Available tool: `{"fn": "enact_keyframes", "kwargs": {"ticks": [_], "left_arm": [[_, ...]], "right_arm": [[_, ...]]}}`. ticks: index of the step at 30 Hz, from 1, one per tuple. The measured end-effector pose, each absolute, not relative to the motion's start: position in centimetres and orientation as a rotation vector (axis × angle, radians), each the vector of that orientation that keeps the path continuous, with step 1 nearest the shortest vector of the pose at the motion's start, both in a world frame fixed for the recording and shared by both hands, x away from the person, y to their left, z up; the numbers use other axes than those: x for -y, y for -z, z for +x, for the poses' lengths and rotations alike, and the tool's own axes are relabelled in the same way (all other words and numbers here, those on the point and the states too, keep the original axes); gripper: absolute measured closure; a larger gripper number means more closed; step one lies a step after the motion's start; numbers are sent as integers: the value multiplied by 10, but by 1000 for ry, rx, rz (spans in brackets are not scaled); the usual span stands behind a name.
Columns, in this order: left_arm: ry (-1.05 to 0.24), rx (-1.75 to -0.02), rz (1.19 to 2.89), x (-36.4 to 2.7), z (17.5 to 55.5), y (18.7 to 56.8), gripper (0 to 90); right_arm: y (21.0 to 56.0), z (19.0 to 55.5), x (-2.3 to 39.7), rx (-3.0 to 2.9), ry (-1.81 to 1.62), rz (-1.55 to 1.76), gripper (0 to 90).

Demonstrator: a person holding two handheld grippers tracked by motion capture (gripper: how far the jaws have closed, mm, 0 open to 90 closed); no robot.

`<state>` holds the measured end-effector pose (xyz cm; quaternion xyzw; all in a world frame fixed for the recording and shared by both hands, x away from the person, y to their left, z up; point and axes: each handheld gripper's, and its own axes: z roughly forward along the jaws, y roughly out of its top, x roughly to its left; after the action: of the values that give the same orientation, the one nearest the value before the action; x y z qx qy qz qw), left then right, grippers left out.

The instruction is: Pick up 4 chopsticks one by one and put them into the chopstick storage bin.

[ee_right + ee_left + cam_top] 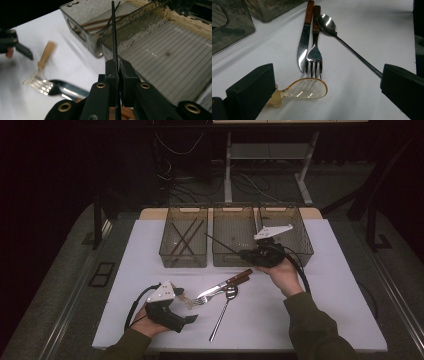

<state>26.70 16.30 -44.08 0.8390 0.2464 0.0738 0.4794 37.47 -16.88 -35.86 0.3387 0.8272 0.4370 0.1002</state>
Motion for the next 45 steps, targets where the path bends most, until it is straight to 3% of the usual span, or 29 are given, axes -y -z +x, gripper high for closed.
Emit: {"fn": "enact_keyframes", "kwargs": {"ticks": [21,35,45], "left_arm": [[-174,-592,2037,-164,268,441,0],[-178,-579,2044,-164,268,440,0],[-179,-575,2047,-163,268,440,0]], "right_arm": [[332,432,89,-2417,-1232,1035,860],[340,468,24,-2437,-1145,1066,860],[359,486,2,-2398,-1054,1198,859]]}}
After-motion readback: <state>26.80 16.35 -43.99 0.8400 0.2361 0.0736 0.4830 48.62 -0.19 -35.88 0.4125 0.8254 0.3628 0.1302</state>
